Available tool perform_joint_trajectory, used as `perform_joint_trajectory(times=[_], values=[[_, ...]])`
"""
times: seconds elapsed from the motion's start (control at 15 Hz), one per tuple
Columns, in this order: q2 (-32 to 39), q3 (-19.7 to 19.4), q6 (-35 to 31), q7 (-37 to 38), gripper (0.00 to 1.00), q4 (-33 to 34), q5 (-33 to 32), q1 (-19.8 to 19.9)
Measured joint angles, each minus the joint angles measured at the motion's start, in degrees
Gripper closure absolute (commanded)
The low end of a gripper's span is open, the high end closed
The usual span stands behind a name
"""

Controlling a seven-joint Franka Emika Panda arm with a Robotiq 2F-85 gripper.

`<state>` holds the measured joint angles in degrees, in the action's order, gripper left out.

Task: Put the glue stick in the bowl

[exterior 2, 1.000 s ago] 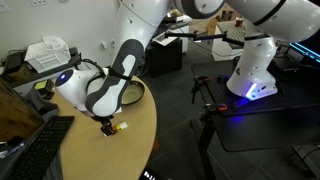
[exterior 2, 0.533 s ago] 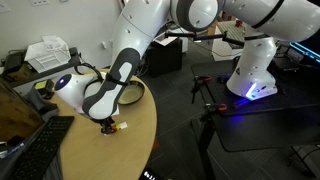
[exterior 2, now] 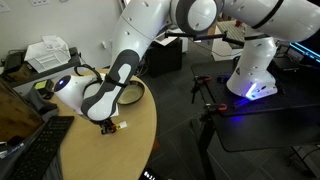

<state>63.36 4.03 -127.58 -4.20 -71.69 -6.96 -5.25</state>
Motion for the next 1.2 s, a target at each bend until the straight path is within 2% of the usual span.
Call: perform_joint_trajectory(times=[0.33, 0.53, 0.87, 1.2], values=[[-3.22, 1.65, -1.25, -13.05, 0.92, -0.17, -0.19, 1.54], [-7.06, 1.38, -1.94, -20.19, 0.92, -2.97, -2.57, 2.74], [-12.19, -0.37, -6.96, -21.75, 0.92, -12.33, -5.15, 5.61], [-16.66, -4.87, -11.95, -21.63, 0.92, -22.14, -10.90, 6.97]])
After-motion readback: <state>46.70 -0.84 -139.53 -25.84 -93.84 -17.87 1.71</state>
